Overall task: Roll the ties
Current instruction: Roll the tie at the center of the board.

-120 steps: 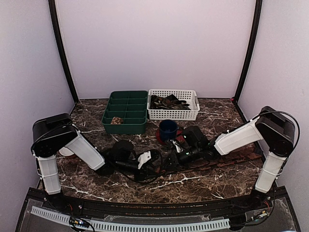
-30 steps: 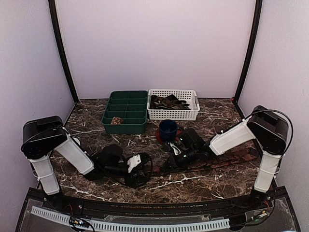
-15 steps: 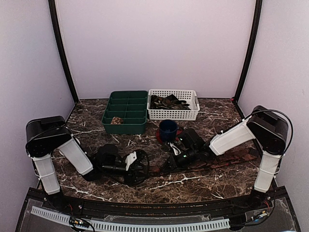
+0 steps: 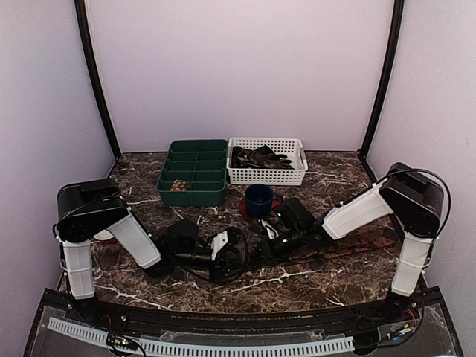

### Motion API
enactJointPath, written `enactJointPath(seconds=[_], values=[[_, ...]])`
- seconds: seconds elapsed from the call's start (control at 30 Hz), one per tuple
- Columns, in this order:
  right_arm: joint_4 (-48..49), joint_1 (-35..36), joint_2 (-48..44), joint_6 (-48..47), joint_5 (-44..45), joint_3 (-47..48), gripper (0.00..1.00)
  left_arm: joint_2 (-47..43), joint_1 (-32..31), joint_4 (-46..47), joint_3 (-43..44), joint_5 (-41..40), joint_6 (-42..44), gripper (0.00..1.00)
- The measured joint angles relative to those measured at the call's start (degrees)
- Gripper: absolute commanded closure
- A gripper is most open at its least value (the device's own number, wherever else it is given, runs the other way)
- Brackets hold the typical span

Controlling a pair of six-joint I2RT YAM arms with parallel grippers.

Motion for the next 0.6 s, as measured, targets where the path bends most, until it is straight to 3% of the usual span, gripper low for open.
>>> enactJointPath(seconds=[0.13, 0.37, 0.6], values=[[0.33, 0.0, 0.0, 0.02, -0.07, -0.13, 1.0, 1.97, 0.0, -1.14, 1.44, -1.68, 1.18, 0.61], [1.01, 0.0, -0.02, 0.2, -0.24, -0.44, 0.99, 2.45, -0.02, -4.17, 1.66, -4.04, 3.48, 0.75], [0.0, -2.21, -4.0, 0.37, -0.87, -3.19, 0.73, 0.59, -0.81, -9.35, 2.38, -6.88, 5.9, 0.76]])
